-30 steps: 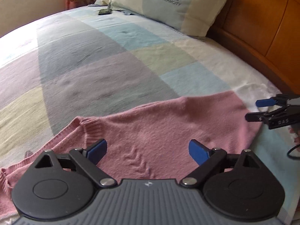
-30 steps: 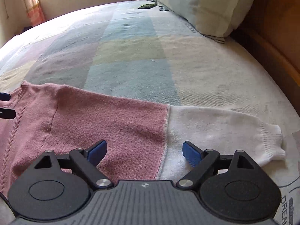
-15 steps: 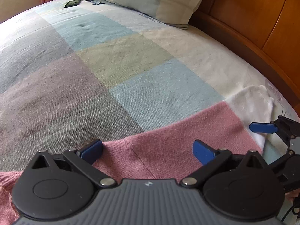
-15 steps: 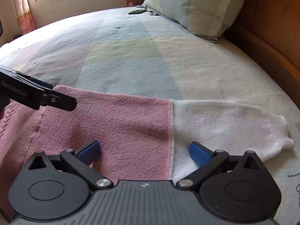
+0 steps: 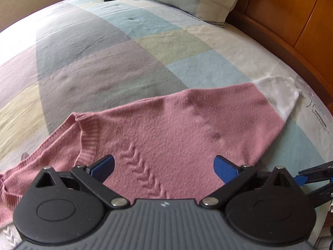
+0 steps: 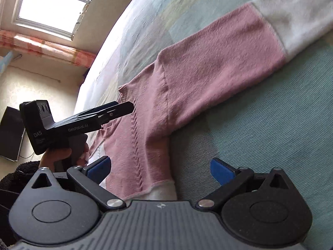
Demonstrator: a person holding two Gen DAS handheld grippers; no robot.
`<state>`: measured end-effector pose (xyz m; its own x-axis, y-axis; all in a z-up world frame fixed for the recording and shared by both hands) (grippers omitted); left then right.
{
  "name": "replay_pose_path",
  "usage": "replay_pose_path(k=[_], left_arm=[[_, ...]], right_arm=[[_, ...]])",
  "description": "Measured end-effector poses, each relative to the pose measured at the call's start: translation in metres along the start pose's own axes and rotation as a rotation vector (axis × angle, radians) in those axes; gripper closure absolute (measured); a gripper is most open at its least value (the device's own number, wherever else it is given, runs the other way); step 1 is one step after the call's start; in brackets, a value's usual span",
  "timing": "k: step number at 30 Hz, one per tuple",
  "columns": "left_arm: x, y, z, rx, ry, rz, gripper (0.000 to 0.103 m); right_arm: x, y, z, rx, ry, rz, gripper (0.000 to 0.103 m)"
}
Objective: Fold clothes
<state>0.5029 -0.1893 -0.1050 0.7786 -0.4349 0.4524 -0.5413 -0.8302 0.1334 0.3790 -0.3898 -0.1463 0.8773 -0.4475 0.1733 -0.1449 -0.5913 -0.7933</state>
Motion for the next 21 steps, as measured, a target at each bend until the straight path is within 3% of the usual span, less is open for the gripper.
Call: replay_pose_path(k=[5, 13, 21], left_arm=[[-0.020, -0.012, -0.016, 0.017, -0.003, -0.067, 0.003], [-0.024, -0.022, -0.026, 0.037, 0.024, -0.110, 0.003], [-0.031, -0.026, -0.025, 0.046, 0.007, -0.115, 0.003]], right_arm=[[0.013, -0.016, 0.047, 0.085, 0.005, -0.023, 0.000], [0.038, -0.042, 0.087, 0.123, -0.023, -0.094, 0.000], [-0.006, -0.047, 0.088, 0.243, -0.294, -0.118, 0.000]])
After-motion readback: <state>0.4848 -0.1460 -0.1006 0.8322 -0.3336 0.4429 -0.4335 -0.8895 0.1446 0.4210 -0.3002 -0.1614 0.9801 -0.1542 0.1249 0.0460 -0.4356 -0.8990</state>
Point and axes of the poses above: each gripper's, at about its wrist camera, not at the fingertips, and z roughly the way its jaws point, y to its right, x to its top, the point moved 5 cm from there along z, roughly the way its jaws point, and after that the axes turned 4 degrees about -y, right-handed, at the moved point
